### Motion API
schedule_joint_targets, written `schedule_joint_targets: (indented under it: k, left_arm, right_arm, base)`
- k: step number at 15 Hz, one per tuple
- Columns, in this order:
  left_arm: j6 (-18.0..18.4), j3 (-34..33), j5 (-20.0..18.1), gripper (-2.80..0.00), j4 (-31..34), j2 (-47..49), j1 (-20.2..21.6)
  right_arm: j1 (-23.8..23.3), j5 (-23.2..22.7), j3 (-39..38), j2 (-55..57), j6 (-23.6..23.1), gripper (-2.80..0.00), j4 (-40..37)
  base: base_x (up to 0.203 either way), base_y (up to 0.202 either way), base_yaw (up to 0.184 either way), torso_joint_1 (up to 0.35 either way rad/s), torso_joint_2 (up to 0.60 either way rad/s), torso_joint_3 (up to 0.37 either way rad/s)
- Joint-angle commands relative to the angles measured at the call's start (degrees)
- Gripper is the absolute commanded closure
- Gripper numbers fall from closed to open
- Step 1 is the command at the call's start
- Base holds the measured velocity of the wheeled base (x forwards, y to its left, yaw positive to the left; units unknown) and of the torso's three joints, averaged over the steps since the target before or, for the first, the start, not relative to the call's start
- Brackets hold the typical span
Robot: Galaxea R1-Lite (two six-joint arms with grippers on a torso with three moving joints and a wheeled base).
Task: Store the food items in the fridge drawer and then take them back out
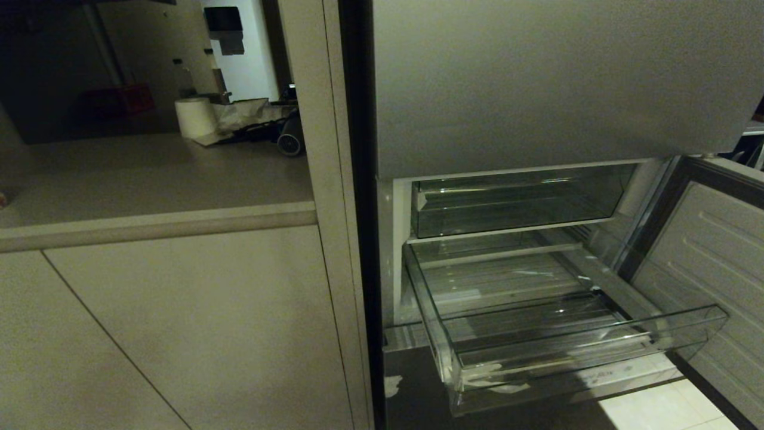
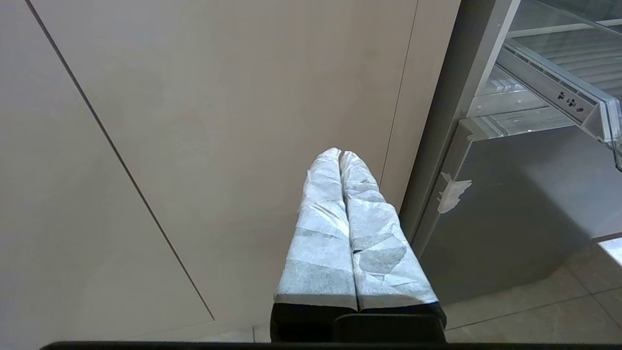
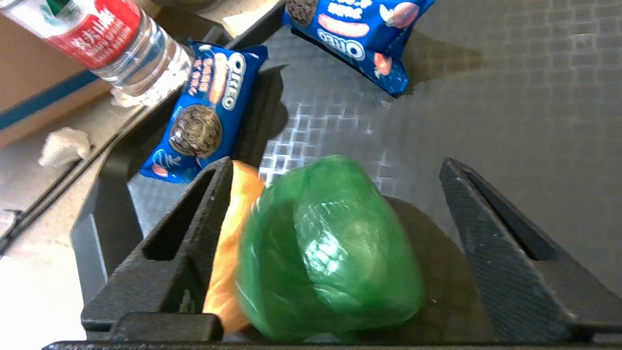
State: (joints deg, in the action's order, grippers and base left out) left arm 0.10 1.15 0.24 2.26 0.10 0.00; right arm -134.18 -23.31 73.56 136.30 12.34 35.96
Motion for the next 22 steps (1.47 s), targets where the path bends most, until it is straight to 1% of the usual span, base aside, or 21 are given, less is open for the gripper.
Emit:
schedule_joint_targets:
  k: [1, 3, 4, 7, 9, 11, 14, 15, 16, 19, 22]
  left_arm:
    - [-0.01, 0.00, 0.02, 0.00, 0.03, 0.08, 0.00]
    - [-0.01, 0.00, 0.02, 0.00, 0.03, 0.08, 0.00]
    - [-0.01, 0.00, 0.02, 0.00, 0.03, 0.08, 0.00]
    - [-0.01, 0.00, 0.02, 0.00, 0.03, 0.08, 0.00]
    - [-0.01, 0.00, 0.02, 0.00, -0.02, 0.08, 0.00]
    - [-0.01, 0.00, 0.02, 0.00, 0.03, 0.08, 0.00]
    - [-0.01, 0.00, 0.02, 0.00, 0.03, 0.08, 0.00]
    - [-0.01, 0.00, 0.02, 0.00, 0.03, 0.08, 0.00]
    - [-0.01, 0.00, 0.02, 0.00, 0.03, 0.08, 0.00]
    - [-0.01, 0.00, 0.02, 0.00, 0.03, 0.08, 0.00]
    - [-0.01, 0.00, 0.02, 0.00, -0.05, 0.08, 0.00]
  right_arm:
    - [-0.12, -0.09, 0.43, -0.86, 0.46, -2.80, 0.13]
    - [-0.54, -0.26, -0.20, -4.73, 2.42, -2.80, -0.18]
    - [-0.86, -0.45, -0.60, -7.25, 4.08, 0.00, -0.27]
    - [-1.01, -1.41, -2.93, -17.97, 7.65, 0.00, -0.35]
    - [-0.07, -4.27, -5.16, -28.71, 11.41, 0.00, -0.36]
    - [2.93, -7.92, -7.44, -40.79, 15.68, 0.00, -0.59]
    - [8.75, -10.81, -12.40, -57.24, 21.12, 0.00, -0.77]
    - [11.95, -11.34, -14.67, -61.98, 22.35, 0.00, -0.73]
    - [16.60, -11.72, -17.26, -66.01, 23.08, 0.00, -0.65]
    - [31.54, -12.22, -25.05, -75.49, 22.45, 0.00, 2.19]
    - [50.35, -12.11, -32.17, -82.16, 20.88, 0.00, 8.62]
  base:
    - [0.000, 0.000, 0.000, 0.000, 0.00, 0.000]
    - [0.000, 0.000, 0.000, 0.000, 0.00, 0.000]
    - [0.000, 0.000, 0.000, 0.000, 0.00, 0.000]
    - [0.000, 0.000, 0.000, 0.000, 0.00, 0.000]
    - [0.000, 0.000, 0.000, 0.000, 0.00, 0.000]
    - [0.000, 0.000, 0.000, 0.000, 0.00, 0.000]
    - [0.000, 0.000, 0.000, 0.000, 0.00, 0.000]
    - [0.000, 0.000, 0.000, 0.000, 0.00, 0.000]
    - [0.000, 0.000, 0.000, 0.000, 0.00, 0.000]
    - [0.000, 0.000, 0.000, 0.000, 0.00, 0.000]
    - [0.000, 0.000, 0.000, 0.000, 0.00, 0.000]
